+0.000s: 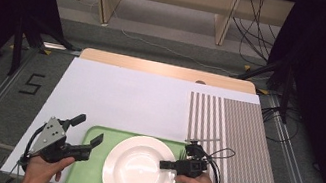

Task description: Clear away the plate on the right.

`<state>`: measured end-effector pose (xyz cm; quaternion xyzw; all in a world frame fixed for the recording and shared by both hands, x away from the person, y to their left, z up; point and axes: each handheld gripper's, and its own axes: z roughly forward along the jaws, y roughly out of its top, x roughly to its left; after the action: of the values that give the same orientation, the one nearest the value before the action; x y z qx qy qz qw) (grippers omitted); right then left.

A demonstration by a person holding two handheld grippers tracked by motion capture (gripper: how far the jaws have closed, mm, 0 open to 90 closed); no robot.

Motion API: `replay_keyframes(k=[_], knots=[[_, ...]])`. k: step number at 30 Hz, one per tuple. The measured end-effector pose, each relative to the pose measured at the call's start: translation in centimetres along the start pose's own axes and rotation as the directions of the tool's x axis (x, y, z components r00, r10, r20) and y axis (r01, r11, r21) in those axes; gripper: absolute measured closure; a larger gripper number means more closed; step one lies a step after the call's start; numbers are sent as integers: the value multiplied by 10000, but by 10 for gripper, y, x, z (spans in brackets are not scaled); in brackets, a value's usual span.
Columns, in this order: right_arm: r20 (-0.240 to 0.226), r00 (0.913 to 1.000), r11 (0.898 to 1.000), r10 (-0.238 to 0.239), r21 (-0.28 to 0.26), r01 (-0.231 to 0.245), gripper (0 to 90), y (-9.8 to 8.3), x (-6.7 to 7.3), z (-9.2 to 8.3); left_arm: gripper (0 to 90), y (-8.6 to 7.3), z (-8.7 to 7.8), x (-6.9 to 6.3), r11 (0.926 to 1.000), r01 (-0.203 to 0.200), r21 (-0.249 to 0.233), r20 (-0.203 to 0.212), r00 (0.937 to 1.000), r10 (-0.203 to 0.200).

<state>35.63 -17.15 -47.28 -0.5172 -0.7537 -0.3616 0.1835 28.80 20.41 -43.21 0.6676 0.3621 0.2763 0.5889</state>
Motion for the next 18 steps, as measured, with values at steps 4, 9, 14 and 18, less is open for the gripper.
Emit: replay_keyframes(k=[4,9,14,18], knots=[[594,9975,9993,-375,92,370,708,1,3,0,161,0,0,0,10000,-1,11,1,10000,1],[771,9927,9954,-927,-161,942,647,2,-2,-2,161,0,0,0,10000,-2,18,3,10000,2],[1209,9823,9892,-1434,-116,1458,563,3,2,-1,161,0,0,0,10000,0,22,-5,10000,0],[1386,9765,9828,-1651,-597,1747,542,4,4,-9,161,0,0,0,10000,0,27,1,10000,0]])
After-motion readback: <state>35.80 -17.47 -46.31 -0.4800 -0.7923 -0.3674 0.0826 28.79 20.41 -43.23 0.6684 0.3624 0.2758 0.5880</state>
